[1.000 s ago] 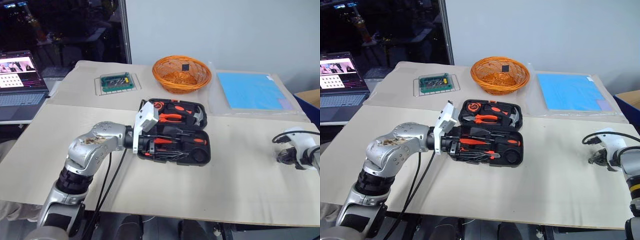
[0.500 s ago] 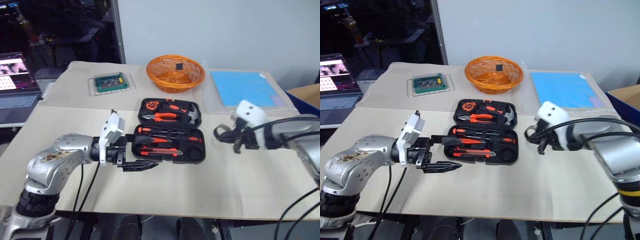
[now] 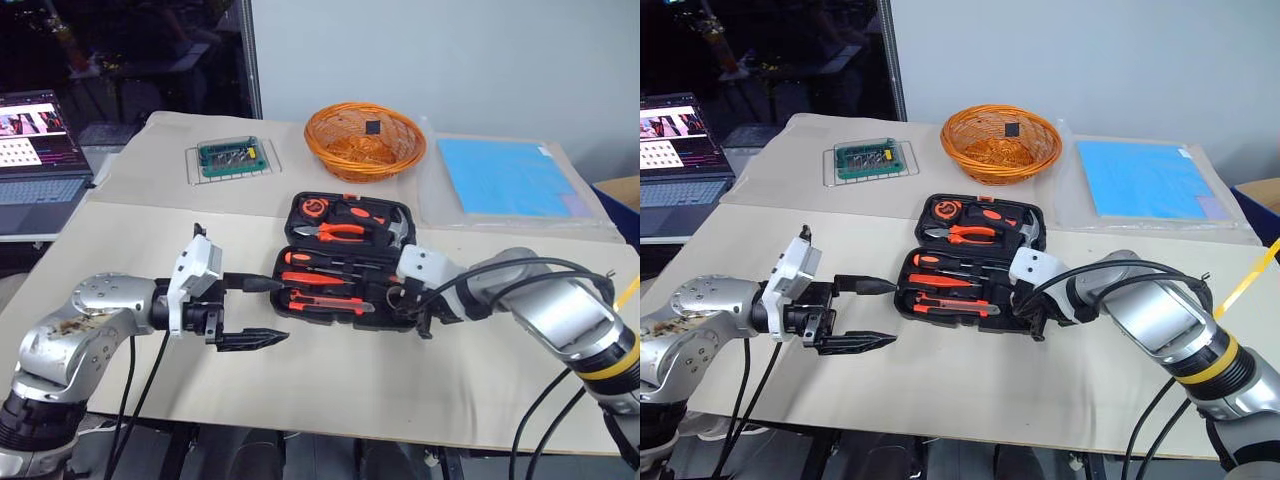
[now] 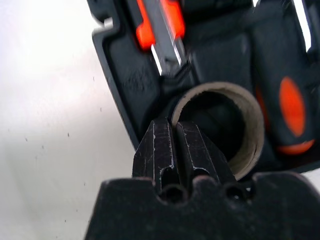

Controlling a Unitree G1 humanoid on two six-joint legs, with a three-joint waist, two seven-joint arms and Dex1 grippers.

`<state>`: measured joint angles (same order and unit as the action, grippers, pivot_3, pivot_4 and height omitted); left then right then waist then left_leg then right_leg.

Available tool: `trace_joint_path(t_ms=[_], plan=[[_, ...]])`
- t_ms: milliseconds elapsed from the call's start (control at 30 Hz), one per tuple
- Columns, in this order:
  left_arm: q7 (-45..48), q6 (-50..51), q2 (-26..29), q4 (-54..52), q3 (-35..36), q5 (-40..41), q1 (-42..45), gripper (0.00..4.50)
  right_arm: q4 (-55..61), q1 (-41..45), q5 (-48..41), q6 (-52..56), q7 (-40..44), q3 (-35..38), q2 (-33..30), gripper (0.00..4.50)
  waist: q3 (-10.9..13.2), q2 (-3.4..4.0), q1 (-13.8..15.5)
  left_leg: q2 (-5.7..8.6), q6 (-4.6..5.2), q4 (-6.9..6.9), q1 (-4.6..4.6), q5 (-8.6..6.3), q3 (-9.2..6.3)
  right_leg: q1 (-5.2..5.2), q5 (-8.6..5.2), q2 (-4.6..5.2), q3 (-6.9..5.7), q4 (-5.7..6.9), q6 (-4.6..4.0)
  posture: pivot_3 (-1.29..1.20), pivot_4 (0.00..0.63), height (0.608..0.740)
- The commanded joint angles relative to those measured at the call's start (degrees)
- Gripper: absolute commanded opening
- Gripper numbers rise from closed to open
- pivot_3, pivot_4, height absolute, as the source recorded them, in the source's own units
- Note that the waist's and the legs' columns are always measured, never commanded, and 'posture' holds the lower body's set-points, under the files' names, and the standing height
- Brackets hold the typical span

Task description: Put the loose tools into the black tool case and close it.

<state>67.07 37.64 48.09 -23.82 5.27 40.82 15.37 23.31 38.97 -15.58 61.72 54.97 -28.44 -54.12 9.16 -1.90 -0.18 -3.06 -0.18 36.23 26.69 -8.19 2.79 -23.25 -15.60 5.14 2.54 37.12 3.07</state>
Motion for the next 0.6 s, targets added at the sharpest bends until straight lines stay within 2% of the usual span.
trace_joint_path(t_ms=[33, 167, 233, 300, 500, 600], plan=[[-0.9, -0.7, 0.1, -1.7, 0.8, 0.5, 0.2, 4.5, -0.2, -0.6, 0.7, -0.9, 1.4, 0.1, -1.1, 0.07, 0.0, 0.0, 0.0, 0.01, 0.0, 0.04, 0.0, 0.0, 0.03, 0.01, 0.0, 0.03, 0.0, 0.0, 0.01, 0.0, 0.15, 0.74], [-1.4, -1.2, -0.1, -1.2, 0.2, -0.1, 0.6, 4.5, 1.0, -1.3, -0.5, -0.4, 3.7, -0.1, -1.1, 0.07, 0.0, 0.0, 0.3, 0.02, 0.0, 0.2, 0.0, 0.01, 0.04, 0.1, 0.01, 0.07, -0.01, -0.02, 0.04, 0.0, 0.15, 0.74], [-1.7, -1.2, -0.3, -0.9, -0.4, -0.5, 1.1, 4.5, 0.8, -1.3, -0.3, -1.5, 4.1, 0.0, -0.3, 0.79, 0.0, 0.0, 0.4, 0.02, 0.0, 0.22, 0.0, 0.0, 0.04, 0.09, 0.01, 0.08, -0.01, -0.02, 0.04, 0.0, 0.15, 0.74], [-2.4, -1.0, -0.6, -0.3, -0.8, -0.9, 1.6, 4.5, 0.4, -1.1, -0.1, -2.2, 4.3, 0.4, 0.0, 1.25, 0.0, 0.0, 0.4, 0.02, 0.0, 0.22, 0.0, 0.0, 0.04, 0.09, 0.01, 0.08, -0.01, -0.02, 0.04, 0.0, 0.15, 0.74], [-7.5, 3.3, -2.4, 2.8, -0.5, 0.5, 3.9, 4.5, 1.3, -1.4, -5.0, -1.4, 5.0, 9.4, 0.2, 3.32, 0.0, 0.0, 0.4, 0.02, 0.01, 0.19, 0.02, 0.01, 0.01, 0.1, 0.01, 0.04, -0.02, 0.0, 0.05, 0.0, 0.15, 0.74], [-15.7, 6.7, -6.6, 7.3, 0.3, 0.1, 8.0, 4.5, 1.7, -2.2, -9.3, -0.9, 3.2, 19.0, 2.0, 3.32, 0.0, -0.02, 0.5, 0.02, 0.01, 0.22, 0.02, 0.01, 0.0, 0.11, 0.03, 0.04, -0.02, 0.02, 0.08, 0.0, 0.15, 0.74]])
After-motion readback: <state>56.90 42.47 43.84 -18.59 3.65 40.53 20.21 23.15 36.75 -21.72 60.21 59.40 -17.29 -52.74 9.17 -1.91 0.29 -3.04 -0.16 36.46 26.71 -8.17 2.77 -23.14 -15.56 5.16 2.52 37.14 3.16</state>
